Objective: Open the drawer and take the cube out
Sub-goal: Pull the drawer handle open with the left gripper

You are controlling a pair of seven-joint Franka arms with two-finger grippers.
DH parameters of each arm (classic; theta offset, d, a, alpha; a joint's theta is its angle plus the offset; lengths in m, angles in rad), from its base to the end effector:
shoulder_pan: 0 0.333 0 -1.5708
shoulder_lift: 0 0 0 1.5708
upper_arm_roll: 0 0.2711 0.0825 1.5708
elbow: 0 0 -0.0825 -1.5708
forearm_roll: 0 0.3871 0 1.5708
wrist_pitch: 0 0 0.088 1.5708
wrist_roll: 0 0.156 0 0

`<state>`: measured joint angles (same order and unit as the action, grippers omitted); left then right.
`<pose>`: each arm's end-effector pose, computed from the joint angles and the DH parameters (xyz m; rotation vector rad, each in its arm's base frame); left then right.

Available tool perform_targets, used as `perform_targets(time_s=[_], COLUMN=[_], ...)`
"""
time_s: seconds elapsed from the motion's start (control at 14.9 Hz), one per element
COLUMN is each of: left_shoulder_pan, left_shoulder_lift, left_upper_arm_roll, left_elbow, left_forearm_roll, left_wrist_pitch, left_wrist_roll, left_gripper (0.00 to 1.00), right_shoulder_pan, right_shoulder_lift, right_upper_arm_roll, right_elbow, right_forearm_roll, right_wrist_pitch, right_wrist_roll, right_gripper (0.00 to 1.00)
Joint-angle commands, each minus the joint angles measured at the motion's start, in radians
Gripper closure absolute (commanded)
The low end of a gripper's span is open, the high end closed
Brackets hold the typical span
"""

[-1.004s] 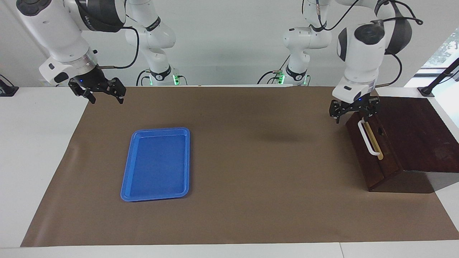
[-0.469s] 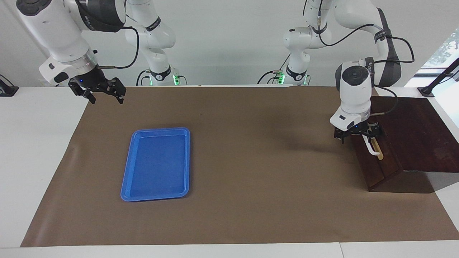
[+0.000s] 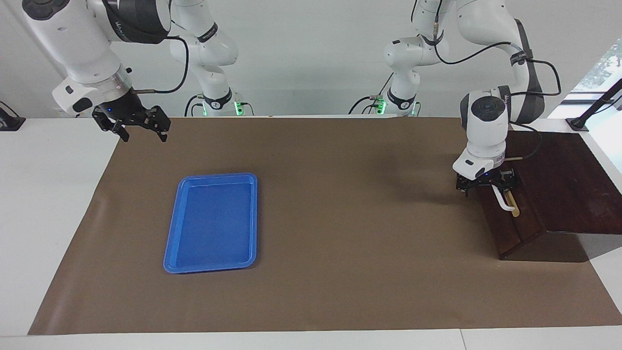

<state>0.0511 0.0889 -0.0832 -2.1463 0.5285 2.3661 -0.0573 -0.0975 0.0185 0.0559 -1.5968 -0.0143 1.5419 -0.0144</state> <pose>0.5738 0.0048 0.2838 -2.7179 0.4545 -0.2036 0.5536 -0.0255 0.5057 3.1280 -0.0423 -0.1153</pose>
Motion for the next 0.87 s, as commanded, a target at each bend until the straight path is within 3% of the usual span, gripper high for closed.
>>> perform_targets(time_s=[0.0, 0.27, 0.6, 0.74, 0.8], left_shoulder_pan=[-0.095, -0.197, -0.26, -0.258, -0.26], left_shoulder_lift=[-0.011, -0.011, -0.012, 0.003, 0.04], left_upper_arm_roll=[-0.004, -0.004, -0.003, -0.003, -0.003], left_elbow=[-0.026, -0.026, -0.024, 0.073, 0.173], left_forearm_roll=[-0.001, -0.122, -0.137, -0.181, -0.249], left_wrist_pitch=[0.024, 0.018, -0.004, -0.103, -0.199], left_wrist_roll=[-0.111, -0.162, -0.231, -0.248, -0.26], left_gripper=[0.0, 0.0, 0.0, 0.0, 0.0], right_shoulder_pan=[-0.016, -0.016, -0.016, -0.016, -0.016], right_shoulder_lift=[-0.022, -0.023, -0.025, -0.025, -0.025], right_upper_arm_roll=[0.01, 0.01, 0.01, 0.01, 0.01], right_elbow=[-0.028, -0.028, -0.035, -0.035, -0.035], right_forearm_roll=[0.0, 0.0, 0.0, 0.0, 0.0], right_wrist_pitch=[0.009, 0.007, 0.007, 0.007, 0.007], right_wrist_roll=[-0.03, -0.029, -0.03, -0.03, -0.03], right_gripper=[0.0, 0.0, 0.0, 0.0, 0.0])
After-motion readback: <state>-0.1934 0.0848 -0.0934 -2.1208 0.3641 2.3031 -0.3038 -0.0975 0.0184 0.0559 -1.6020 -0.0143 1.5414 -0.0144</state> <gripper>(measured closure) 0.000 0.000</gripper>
